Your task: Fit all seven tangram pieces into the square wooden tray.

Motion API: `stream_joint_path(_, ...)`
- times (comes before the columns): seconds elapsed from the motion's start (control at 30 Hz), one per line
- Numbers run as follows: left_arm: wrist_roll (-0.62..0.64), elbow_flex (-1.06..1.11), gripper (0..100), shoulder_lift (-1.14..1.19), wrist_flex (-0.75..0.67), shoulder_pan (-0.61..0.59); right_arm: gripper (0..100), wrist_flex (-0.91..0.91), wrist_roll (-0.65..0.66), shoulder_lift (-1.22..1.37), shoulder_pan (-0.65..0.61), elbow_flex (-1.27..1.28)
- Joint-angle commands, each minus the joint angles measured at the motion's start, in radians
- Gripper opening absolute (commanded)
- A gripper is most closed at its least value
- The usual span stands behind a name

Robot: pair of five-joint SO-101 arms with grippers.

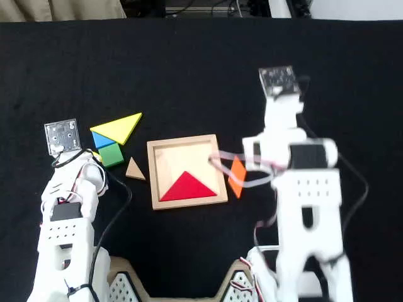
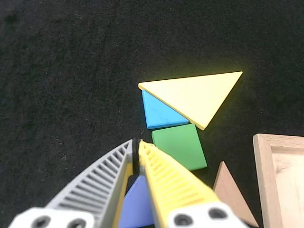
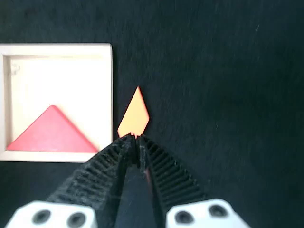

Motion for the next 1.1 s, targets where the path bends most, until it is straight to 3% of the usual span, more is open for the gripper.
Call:
stream_joint_path(0.0,0.002,-0.015,3,-0.008,-0.015,-0.007,1.1,-0.120,0.029,-0.073,-0.021,0.099)
stream_joint_path(0.23,0.002,0.004,3,-0.014,-0.018,0.019,1.5,-0.203,-0.034,0.033,-0.021,0.085)
stream_joint_path(0.37,0.000,0.047,3,-0.017,-0.020,0.079,1.5,-0.325,-0.049,0.096,-0.023,0.170)
stream_joint_path(0.73,-0.002,0.177,3,-0.018,-0.061,0.091,1.2,-0.608,-0.049,0.082,-0.028,0.409)
stream_joint_path(1.07,0.000,0.194,3,-0.018,-0.083,0.081,1.2,-0.644,-0.049,0.085,-0.028,0.441)
